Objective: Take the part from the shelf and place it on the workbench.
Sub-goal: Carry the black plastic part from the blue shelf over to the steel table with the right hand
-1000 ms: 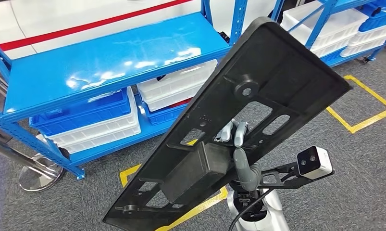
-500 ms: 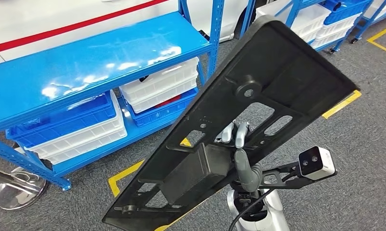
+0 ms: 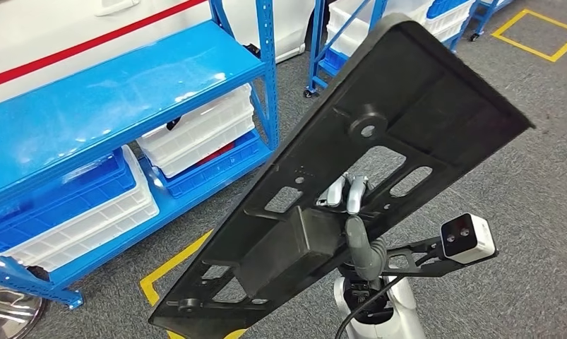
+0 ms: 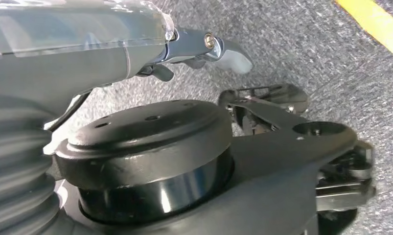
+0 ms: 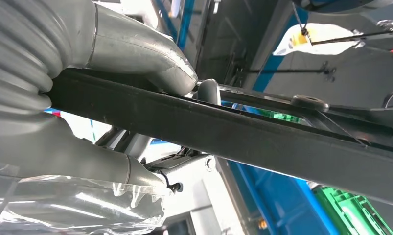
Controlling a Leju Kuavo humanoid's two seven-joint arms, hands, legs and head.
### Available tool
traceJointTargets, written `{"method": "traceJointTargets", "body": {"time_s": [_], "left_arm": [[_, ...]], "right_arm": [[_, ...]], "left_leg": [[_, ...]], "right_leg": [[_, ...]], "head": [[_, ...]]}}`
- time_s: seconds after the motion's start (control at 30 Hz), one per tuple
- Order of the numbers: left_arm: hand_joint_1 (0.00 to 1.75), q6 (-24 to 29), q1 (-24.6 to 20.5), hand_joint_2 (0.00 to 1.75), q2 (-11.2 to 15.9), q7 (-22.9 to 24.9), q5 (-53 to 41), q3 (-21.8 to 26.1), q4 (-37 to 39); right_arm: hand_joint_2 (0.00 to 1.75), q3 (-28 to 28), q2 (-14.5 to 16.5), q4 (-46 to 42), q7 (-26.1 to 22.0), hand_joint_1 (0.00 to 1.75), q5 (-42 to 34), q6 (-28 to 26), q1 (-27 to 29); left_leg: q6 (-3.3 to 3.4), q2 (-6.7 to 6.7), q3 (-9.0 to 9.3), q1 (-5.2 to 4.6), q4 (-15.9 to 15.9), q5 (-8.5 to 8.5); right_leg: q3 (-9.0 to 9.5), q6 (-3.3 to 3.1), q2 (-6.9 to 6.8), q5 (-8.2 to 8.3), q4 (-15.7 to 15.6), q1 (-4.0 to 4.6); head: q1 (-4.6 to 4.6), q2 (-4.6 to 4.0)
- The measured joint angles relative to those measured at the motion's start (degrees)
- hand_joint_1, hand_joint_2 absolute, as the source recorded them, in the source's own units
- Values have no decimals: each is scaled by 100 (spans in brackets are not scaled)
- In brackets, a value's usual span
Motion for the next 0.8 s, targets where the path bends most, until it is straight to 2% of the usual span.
{"method": "traceJointTargets", "body": {"time_s": [0.07,0.1,0.13,0.2,0.27,0.3,0.37,0.4,0.43,0.47,0.5,0.53,0.57,0.6,0.63,0.67,0.73,0.8], "left_arm": [[0,0,-1,175,1,6,-1,-1,0],[0,11,-1,175,1,14,-15,-1,0],[0,51,-4,175,1,41,-54,-7,0],[0,199,-11,175,0,139,-169,-44,-1],[0,362,-18,175,0,241,-261,-101,-2],[0,432,-18,175,0,273,-281,-123,-2],[0,579,-11,175,1,286,-290,-147,-2],[0,656,-5,175,1,272,-285,-153,-2],[0,735,-2,175,1,251,-285,-158,-2],[0,817,0,175,-1,230,-291,-166,-2],[0,896,0,175,-5,214,-307,-177,-2],[0,971,0,175,-14,200,-328,-191,-2],[0,1027,-2,175,-23,191,-346,-206,-2],[0,1062,-2,175,-32,185,-359,-221,-2],[0,1078,-1,175,-40,181,-366,-234,-2],[0,1081,-2,175,-44,178,-370,-244,-2],[0,1105,-7,175,-56,186,-413,-273,-2],[0,1128,-11,175,-66,226,-482,-315,-2]], "right_arm": [[175,-4,2,-15,-1,175,13,-8,-1],[175,-5,4,-25,-6,175,28,-18,-1],[175,-8,5,-39,-17,175,64,-49,4],[175,-31,6,-88,-57,175,166,-140,41],[175,-83,5,-171,-94,175,236,-205,100],[175,-111,5,-215,-102,175,254,-216,122],[175,-162,6,-280,-93,175,287,-229,172],[175,-190,6,-300,-85,175,311,-237,212],[175,-224,6,-315,-79,175,340,-250,262],[175,-258,6,-330,-76,175,373,-266,309],[175,-288,6,-349,-74,175,404,-285,345],[175,-318,6,-372,-73,175,434,-303,369],[175,-340,6,-396,-71,175,454,-316,381],[175,-358,9,-419,-67,175,466,-322,389],[175,-372,12,-438,-62,175,474,-323,398],[175,-380,15,-454,-54,175,481,-332,412],[175,-404,20,-480,-30,175,531,-385,463],[175,-441,22,-503,-16,175,602,-462,538]], "left_leg": [[27,-154,332,22,-769,358],[43,-231,446,25,-1024,437],[64,-283,497,18,-1148,449],[127,-257,509,8,-1190,464],[219,-176,514,17,-1252,521],[260,-124,516,20,-1284,547],[297,-15,507,-9,-1300,562],[302,44,501,-22,-1299,562],[304,101,497,-30,-1297,561],[305,155,494,-35,-1293,559],[304,205,495,-38,-1288,554],[297,250,497,-41,-1280,547],[285,289,496,-50,-1272,538],[266,322,494,-62,-1257,526],[242,354,493,-72,-1247,517],[215,385,495,-80,-1247,513],[157,437,506,-80,-1250,498],[98,318,453,-62,-1086,352]], "right_leg": [[-6,27,110,-1,27,1],[-22,57,155,6,36,0],[-42,95,194,18,37,-4],[-71,179,254,57,13,-16],[-117,229,146,-15,99,-14],[-203,243,42,-146,289,-8],[-503,257,-133,-518,961,-10],[-655,266,-157,-654,1302,-13],[-733,272,-168,-692,1495,-16],[-710,272,-181,-630,1484,-15],[-573,265,-208,-484,1254,-14],[-351,249,-268,-305,866,-11],[-141,227,-360,-194,488,9],[11,201,-427,-118,193,28],[91,178,-470,-96,25,52],[96,157,-467,-112,-14,74],[92,110,-379,-80,-44,67],[105,49,-304,-47,-88,33]], "head": [[1,0],[1,0],[2,0],[4,0],[11,0],[16,0],[23,0],[22,0],[23,0],[22,0],[23,0],[23,0],[22,0],[22,0],[21,0],[21,0],[20,0],[17,0]]}}
